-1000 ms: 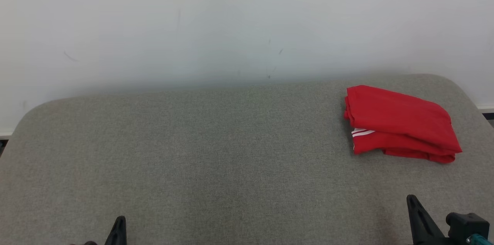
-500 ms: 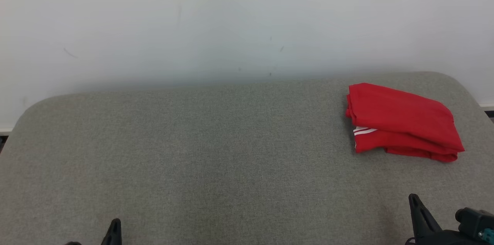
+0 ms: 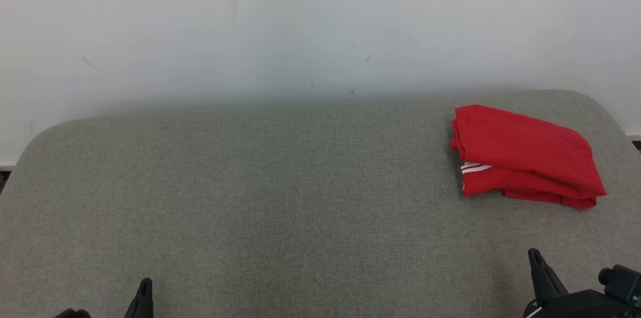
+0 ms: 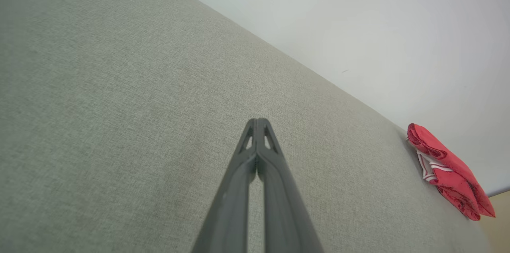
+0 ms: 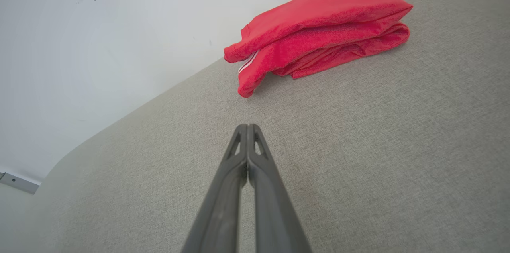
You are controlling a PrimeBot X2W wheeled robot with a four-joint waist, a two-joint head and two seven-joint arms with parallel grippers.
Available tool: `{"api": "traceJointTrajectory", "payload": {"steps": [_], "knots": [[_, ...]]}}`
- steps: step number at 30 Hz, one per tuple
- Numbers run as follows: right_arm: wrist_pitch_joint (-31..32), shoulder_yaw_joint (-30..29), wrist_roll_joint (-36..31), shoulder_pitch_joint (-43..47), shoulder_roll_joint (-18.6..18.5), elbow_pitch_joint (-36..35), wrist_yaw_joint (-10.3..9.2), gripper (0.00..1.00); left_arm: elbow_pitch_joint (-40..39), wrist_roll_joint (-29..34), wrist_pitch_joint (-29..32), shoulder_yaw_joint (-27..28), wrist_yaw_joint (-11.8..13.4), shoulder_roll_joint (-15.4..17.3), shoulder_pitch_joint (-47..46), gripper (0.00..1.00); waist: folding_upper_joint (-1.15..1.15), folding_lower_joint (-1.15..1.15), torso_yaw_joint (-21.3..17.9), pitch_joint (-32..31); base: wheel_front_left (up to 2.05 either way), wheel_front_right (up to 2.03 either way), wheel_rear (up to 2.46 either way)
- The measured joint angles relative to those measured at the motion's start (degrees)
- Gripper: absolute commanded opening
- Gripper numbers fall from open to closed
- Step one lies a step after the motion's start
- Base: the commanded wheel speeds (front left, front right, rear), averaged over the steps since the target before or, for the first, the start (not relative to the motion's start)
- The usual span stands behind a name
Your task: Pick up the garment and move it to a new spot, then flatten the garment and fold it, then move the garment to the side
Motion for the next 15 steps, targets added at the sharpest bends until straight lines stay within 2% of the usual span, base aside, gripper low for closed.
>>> {"api": "traceJointTrajectory", "payload": {"steps": [15], "knots": [[1.56,-1.85,10.58,-2.6,1.74,1.72,2.04,0.0,2.08,-12.5,1.48,2.41,-2.38,-1.01,-1.93,0.0,0.0,0.0,0.25,0.72,0.0,0.0,0.0]]}}
